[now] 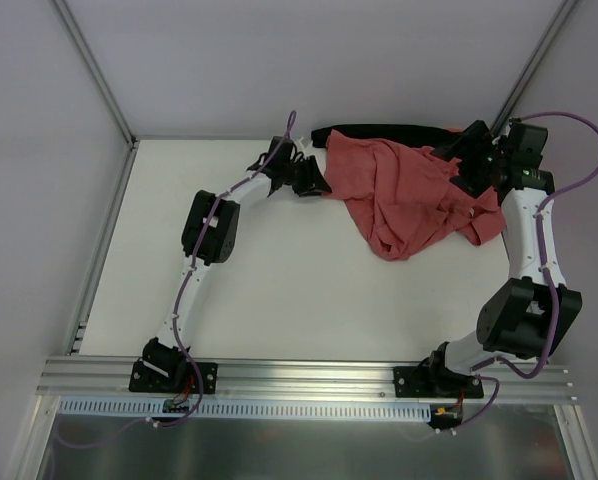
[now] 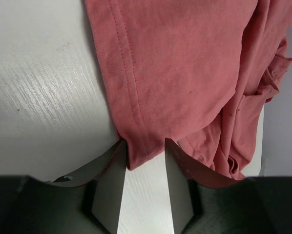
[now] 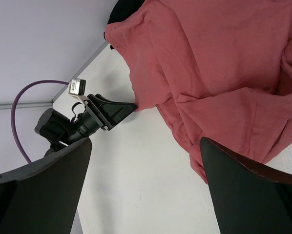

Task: Fold and stack the t-shirts
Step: Move the tshirt to the center of the board

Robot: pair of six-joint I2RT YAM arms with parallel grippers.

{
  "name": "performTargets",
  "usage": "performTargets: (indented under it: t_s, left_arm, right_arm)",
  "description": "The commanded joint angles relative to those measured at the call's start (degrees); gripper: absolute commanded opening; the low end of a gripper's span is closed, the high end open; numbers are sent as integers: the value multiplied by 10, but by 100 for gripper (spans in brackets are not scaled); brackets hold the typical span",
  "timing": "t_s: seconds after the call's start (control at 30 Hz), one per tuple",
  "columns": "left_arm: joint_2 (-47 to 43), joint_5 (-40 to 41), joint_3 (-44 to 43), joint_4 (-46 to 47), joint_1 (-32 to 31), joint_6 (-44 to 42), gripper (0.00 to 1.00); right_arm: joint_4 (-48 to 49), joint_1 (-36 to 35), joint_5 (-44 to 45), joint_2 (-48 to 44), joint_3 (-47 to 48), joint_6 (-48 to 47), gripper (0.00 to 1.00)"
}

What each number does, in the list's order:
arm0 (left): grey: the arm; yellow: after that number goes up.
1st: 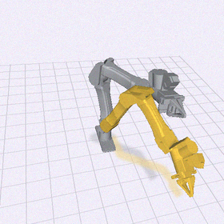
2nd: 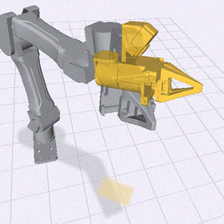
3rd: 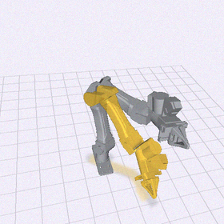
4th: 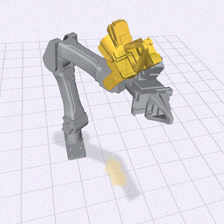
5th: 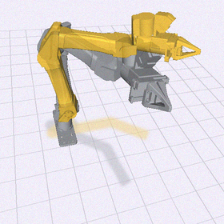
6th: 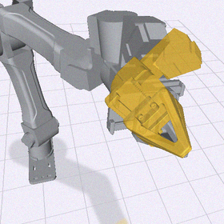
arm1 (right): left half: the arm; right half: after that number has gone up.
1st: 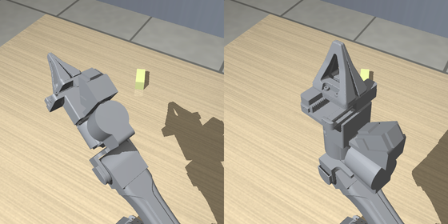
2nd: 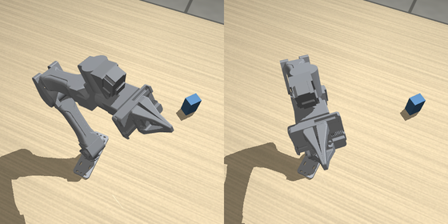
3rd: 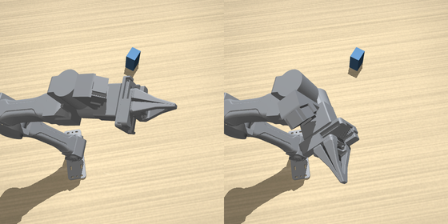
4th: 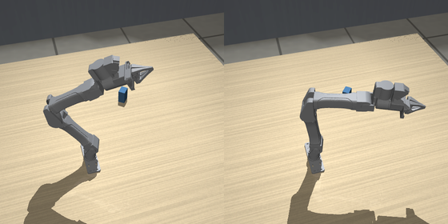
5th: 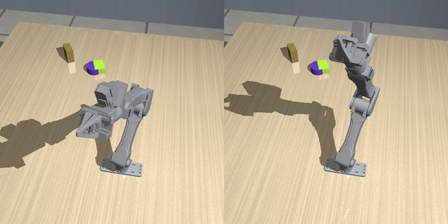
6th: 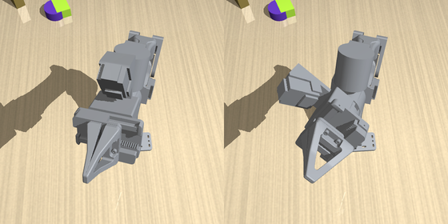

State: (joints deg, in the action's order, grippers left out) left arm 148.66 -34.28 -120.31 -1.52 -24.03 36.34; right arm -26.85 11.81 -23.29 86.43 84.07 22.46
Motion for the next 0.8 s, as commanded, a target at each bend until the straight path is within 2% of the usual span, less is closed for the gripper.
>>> performTargets:
  t_s: [0.0, 0.1, 0.3, 0.4, 0.53, 0.6, 0.77]
  left_arm:
    - [8, 0, -17, 1, -1, 2, 36]
    - [11, -4, -16, -1, -2, 6, 0]
    - [-23, 1, 21, -2, -1, -11, 0]
    - [-90, 23, 60, -25, 13, -51, 0]
    - [-256, 71, 165, -37, 48, -98, 0]
    - [-327, 94, 186, -69, 66, -131, 0]
    - [-450, 150, 265, -123, 99, -191, 0]
  right_arm:
    - [8, 0, -13, -16, 0, 5, 99]
    - [8, 0, -15, -17, -1, 7, 99]
    - [12, 0, -18, -19, -9, 12, 99]
    - [16, -1, -22, -21, -15, 14, 99]
    - [25, -3, -26, -27, -43, 18, 99]
    - [31, -3, -30, -29, -66, 25, 99]
    - [43, -10, -36, -40, -106, 40, 99]
